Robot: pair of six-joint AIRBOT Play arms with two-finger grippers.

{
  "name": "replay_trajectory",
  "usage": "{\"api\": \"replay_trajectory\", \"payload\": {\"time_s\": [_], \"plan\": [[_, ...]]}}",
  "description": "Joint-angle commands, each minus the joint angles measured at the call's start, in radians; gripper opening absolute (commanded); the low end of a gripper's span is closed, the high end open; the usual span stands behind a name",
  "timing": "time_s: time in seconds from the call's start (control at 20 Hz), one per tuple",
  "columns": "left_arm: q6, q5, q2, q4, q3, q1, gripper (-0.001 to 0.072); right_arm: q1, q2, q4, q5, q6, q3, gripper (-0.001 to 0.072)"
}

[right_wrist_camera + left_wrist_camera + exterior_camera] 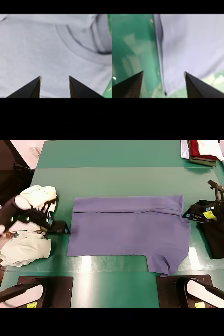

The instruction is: Fold the shirts.

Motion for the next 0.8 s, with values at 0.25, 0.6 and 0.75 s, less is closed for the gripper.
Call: {"api": "replay_trajectory", "payload": {"time_s": [0.25,0.6,0.75], "plan": [[0.000,0.071,0.185,-0.093,-0.305,-0.036,0.0601,-0.018,0.058,0.052,0.011,-0.016,-0.060,0.0407],[-0.031,0.133,0.185,-0.093,-0.301,-0.145,0.0030,-0.023,0.059,0.007,0.104,0.006,-0.061,0.0407],[-0.035,0.132,0.185,-0.093,-0.267,-0.145,0.0023,-0.023,0.113,-0.136,0.182,0.095,-0.107,0.0407]]}}
